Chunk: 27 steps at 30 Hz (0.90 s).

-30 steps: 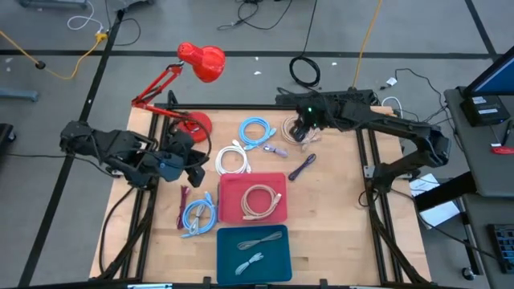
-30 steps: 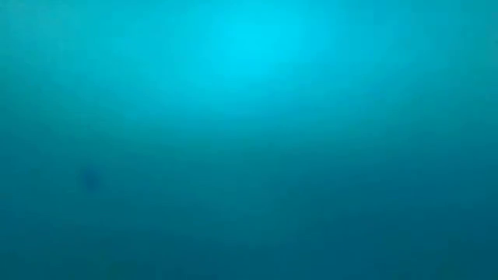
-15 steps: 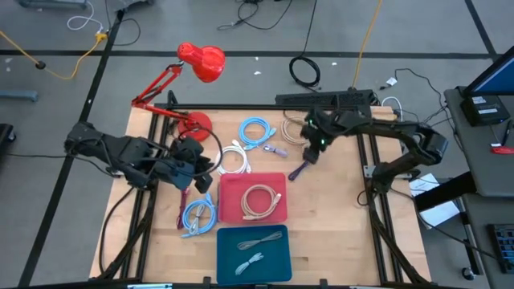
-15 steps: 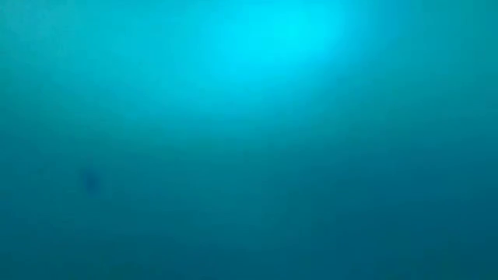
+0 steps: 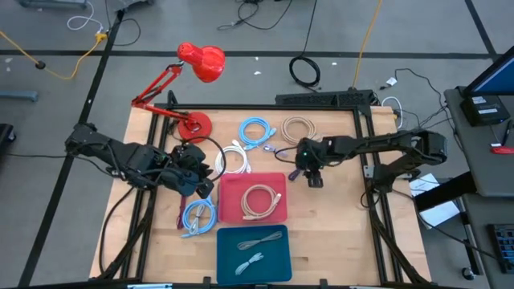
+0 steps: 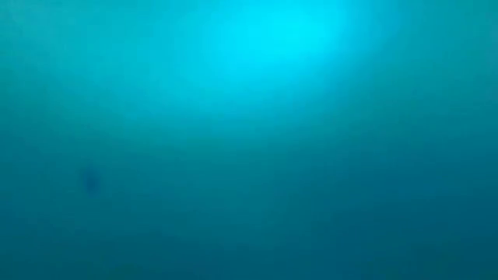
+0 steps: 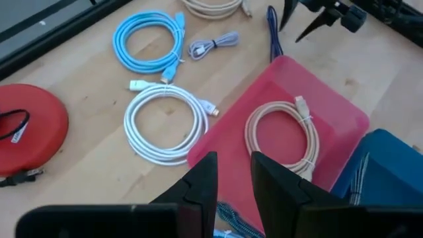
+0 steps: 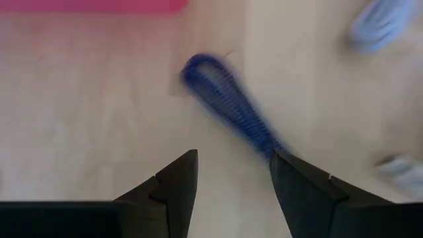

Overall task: Pick & Place USB Port
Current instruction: Put the purple and black charger cable into the blue bin

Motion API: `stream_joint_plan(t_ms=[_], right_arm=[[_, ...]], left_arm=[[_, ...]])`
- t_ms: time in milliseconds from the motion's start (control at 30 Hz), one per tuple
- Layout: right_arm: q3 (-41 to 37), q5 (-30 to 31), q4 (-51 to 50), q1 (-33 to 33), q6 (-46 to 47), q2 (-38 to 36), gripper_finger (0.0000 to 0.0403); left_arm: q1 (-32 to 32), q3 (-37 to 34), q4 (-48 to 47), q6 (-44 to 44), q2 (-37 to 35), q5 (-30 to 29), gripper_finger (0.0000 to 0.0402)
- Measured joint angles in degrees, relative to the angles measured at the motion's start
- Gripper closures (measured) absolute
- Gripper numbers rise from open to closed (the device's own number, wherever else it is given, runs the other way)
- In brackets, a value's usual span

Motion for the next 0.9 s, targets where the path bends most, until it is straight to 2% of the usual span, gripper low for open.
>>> stream_joint_plan(t_ms=[167,367,900], right_arm=[[1.94,1.67,2.72,1.17,-4.43,-0.04,0.0224],[1.92,8.04,2.48,0.4,-9.36,0.73,0.0225],[1.88,6.55,2.18,-0.9,-8.57,7.07,0.0236]], left_arm=[[0.0,-0.12,-0.02,-0.61,0.0,0.02,0.0309],[-0.12,-0.12,-0.02,-1.09,-0.02,1.05,0.0309],[-0.61,-0.14,-0.04,-2.62,-0.07,1.18,0.0309]])
